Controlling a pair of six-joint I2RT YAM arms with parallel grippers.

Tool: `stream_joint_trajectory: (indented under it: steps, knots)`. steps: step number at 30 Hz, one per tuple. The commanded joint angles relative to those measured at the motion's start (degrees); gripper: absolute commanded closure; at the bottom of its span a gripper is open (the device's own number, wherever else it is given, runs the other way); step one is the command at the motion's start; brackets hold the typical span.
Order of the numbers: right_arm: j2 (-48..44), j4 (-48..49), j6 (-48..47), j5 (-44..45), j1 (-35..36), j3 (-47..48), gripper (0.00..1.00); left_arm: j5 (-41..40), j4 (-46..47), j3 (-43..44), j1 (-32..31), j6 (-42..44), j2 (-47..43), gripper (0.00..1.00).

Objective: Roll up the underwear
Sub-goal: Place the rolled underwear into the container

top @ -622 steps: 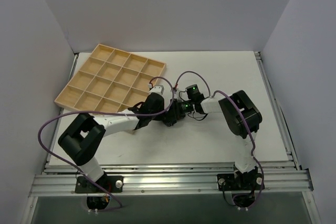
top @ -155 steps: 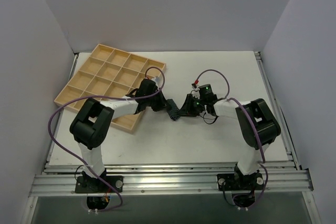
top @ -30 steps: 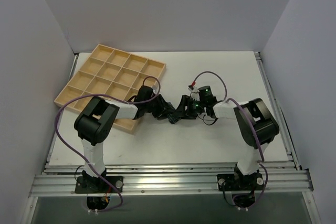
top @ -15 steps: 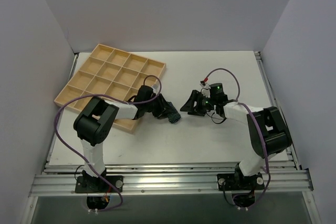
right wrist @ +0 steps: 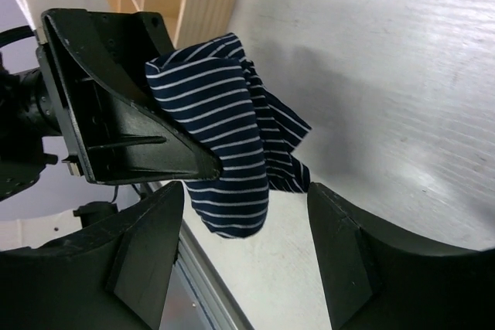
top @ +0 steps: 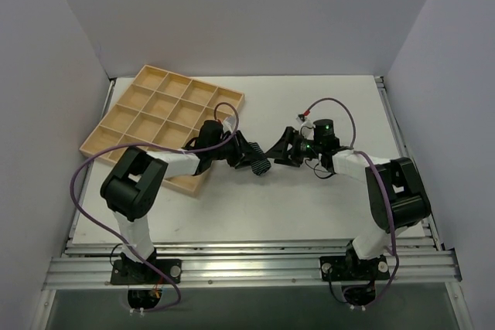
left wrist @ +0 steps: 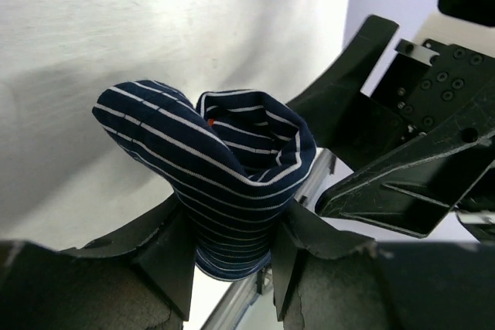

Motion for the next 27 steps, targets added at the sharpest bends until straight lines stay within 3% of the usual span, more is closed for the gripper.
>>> stream_joint_trajectory:
  steps: [1,12,19,25,27]
  knots:
    - [-1.4,6.5,2.4,-4.7,-0.5,-0.2,0.39,4.2,6.3,1.2,0.1,-1.5,-3.7,0.94]
    - [-0.7,19.2,10.7,-8.3,-1.0,-2.7,0.35,7.5,18.1,0.7,0.2,-6.9,-4.9,0.94]
    - [-0.7,30.0,19.1,-10.0,-1.2,-4.9,0.36,7.6,20.0,1.8,0.1,-8.5,-4.4,0.94]
    - [-0.5,39.7,25.5,-10.3,-1.1,-8.3,0.44,7.5,20.2,2.1,0.2,-8.5,-4.4,0.95]
    - [-1.1,39.5,25.9,-10.3,-1.2,-8.5,0.55,7.6,19.8,2.1,0.1,-8.2,-4.4,0.95]
